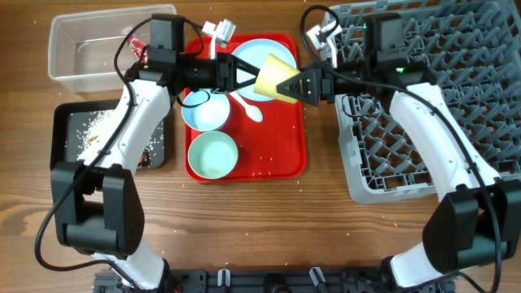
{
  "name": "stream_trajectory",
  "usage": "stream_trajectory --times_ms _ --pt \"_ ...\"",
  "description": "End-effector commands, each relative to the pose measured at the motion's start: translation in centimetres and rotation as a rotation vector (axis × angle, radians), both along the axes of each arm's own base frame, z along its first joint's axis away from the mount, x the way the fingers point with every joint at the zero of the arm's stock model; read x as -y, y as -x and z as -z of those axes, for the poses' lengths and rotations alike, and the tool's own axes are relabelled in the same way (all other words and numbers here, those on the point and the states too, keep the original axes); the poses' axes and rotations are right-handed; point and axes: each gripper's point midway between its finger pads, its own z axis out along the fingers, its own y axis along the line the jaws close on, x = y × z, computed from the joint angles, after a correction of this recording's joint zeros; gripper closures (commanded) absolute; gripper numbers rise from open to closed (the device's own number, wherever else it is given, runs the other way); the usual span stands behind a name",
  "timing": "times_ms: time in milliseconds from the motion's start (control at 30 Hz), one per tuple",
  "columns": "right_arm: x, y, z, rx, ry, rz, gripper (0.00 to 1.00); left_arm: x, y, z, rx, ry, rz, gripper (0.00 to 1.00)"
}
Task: Sort waste into correct bins and load items into the dishwasher rack
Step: 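Place the yellow cup upside down in the rack with the right gripper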
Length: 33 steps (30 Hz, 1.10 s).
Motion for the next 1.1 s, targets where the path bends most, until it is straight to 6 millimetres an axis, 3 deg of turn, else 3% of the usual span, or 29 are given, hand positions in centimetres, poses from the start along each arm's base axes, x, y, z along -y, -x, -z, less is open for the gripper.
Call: stream_trajectory --times_ms 0,133,233,333,400,500,667,833,1067 --pt "3.0 -1.9 1.4 -0.044 0.075 0.127 0.42 -1.4 -1.6 2.1 -0.005 -0.168 -0.143 0.80" --pt "7.4 -3.1 3.0 -0.140 0.163 0.284 0.43 -2.1 -2.0 3.3 -0.028 -0.234 -0.191 0.81" --pt "12.3 -2.8 5.0 -0.259 0.335 0.473 0.43 -2.9 -2.5 4.3 -0.036 -0.297 -0.240 0.81" --pt "16.6 -1.4 4.2 -0.309 0.483 0.621 0.42 -4.4 -2.7 6.0 -0.067 -0.401 -0.307 0.81" --pt "21.3 1.1 2.4 -0.357 0.684 0.771 0.41 -6.0 -2.8 7.7 -0.099 -0.511 -0.370 0.81" --pt "24.4 4.0 1.3 -0.421 0.841 0.898 0.41 -8.1 -2.7 9.4 -0.128 -0.638 -0.437 0.83" --pt "25.9 9.2 3.4 -0.632 1.036 0.875 0.40 -9.9 -2.4 10.5 -0.150 -0.747 -0.488 0.85" --pt "25.5 11.2 6.2 -0.737 1.070 0.816 0.40 -10.8 -2.3 11.0 -0.156 -0.793 -0.509 0.87" --pt "23.9 12.5 13.1 -0.873 1.051 0.721 0.40 -10.8 -2.2 11.9 -0.174 -0.802 -0.501 0.87"
